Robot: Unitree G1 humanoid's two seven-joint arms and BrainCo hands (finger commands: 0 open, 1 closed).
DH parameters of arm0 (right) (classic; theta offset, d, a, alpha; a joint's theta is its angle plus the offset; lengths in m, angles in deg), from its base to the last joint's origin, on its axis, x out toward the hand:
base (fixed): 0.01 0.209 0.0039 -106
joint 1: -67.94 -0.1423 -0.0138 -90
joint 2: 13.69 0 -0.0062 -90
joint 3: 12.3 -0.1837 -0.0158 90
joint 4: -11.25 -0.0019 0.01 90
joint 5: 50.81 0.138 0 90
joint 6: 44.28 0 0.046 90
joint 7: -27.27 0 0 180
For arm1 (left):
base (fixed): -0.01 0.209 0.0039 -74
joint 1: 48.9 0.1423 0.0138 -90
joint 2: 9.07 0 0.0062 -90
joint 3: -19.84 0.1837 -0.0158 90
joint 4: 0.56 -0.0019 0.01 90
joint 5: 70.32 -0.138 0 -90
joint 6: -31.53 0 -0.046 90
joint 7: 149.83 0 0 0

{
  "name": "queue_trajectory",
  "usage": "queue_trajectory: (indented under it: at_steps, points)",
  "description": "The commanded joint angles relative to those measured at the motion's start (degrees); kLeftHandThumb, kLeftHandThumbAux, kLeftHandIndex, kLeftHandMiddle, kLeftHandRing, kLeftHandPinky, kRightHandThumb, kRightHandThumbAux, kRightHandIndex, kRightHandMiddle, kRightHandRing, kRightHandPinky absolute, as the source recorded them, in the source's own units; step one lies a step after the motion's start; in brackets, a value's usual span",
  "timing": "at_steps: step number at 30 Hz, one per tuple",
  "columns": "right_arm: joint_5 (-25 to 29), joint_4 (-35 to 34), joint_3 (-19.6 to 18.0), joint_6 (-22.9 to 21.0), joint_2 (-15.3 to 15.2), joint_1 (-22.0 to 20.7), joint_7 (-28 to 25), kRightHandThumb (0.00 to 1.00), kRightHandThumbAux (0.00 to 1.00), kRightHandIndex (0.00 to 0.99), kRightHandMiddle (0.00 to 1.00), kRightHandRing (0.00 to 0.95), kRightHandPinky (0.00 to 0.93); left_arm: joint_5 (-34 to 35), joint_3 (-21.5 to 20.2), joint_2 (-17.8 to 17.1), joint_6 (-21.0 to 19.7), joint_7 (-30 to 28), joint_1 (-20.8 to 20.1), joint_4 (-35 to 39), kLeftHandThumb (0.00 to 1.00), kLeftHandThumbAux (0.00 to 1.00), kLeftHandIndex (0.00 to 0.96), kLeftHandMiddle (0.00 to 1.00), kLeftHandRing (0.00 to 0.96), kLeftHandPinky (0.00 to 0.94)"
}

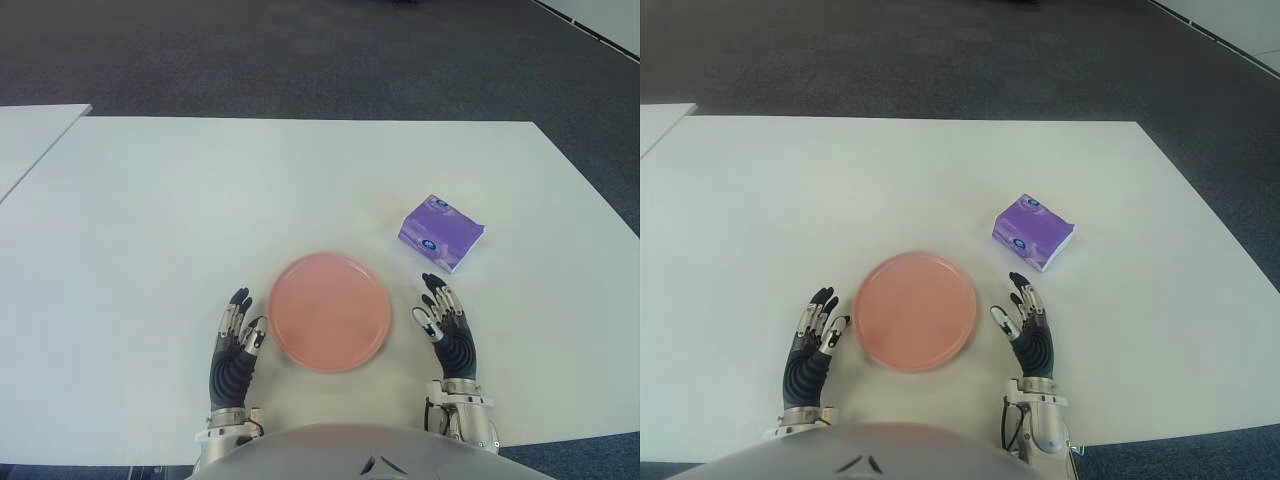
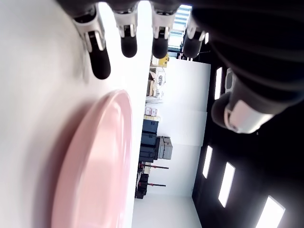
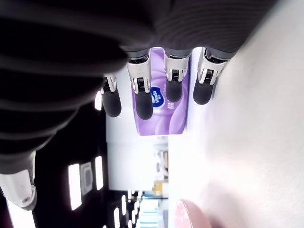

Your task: Put the tissue paper into the plate.

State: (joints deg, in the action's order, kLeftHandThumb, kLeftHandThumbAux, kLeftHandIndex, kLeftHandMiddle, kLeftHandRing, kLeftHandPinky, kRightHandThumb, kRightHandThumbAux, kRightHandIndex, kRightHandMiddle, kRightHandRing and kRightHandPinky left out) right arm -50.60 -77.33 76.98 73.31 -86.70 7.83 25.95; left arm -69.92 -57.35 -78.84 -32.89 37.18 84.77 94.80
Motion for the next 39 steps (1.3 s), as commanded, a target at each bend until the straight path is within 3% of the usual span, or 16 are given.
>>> queue_trajectory:
  at_steps: [1, 14, 21, 24, 31, 39]
  points:
    - [0.2, 4.4, -0.5, -6.1, -0.1, 2.4, 0.5, 0.337, 0.520, 0.151, 0.173, 0.056, 0.000, 0.2, 0.4, 2.1, -3.6, 0.8, 0.3, -2.9, 0.098, 0.558, 0.087, 0.073, 0.043, 0.019]
    - [-1.6, 4.5, -0.4, -3.2, -0.8, 1.5, 1.1, 0.285, 0.507, 0.147, 0.153, 0.040, 0.000, 0.5, 0.7, 2.2, -3.5, 0.6, 0.4, -2.8, 0.104, 0.570, 0.081, 0.070, 0.040, 0.022]
    - [-6.3, 8.2, -1.3, 6.0, -3.5, -1.6, 2.9, 0.238, 0.478, 0.110, 0.133, 0.034, 0.000, -0.1, 0.7, 2.1, -3.1, 0.7, 0.1, -3.3, 0.097, 0.569, 0.076, 0.065, 0.039, 0.023]
    - [-7.3, 7.2, -2.1, 7.1, -5.4, -2.3, 2.7, 0.205, 0.492, 0.087, 0.117, 0.025, 0.000, -0.1, 0.8, 2.2, -3.0, 0.6, -0.1, -3.7, 0.095, 0.569, 0.076, 0.064, 0.040, 0.025]
    - [-15.8, -6.9, -1.3, 9.6, -6.1, 3.0, 4.5, 0.184, 0.559, 0.057, 0.071, 0.014, 0.000, -1.1, 0.8, 2.4, -2.2, 1.4, -0.5, -4.8, 0.091, 0.569, 0.076, 0.064, 0.039, 0.022]
    - [-22.5, -6.0, -2.1, 11.2, -8.0, 0.8, 8.3, 0.173, 0.606, 0.063, 0.080, 0.045, 0.000, -2.0, 1.1, 2.6, -2.1, 2.5, -0.9, -5.0, 0.088, 0.587, 0.069, 0.066, 0.040, 0.021]
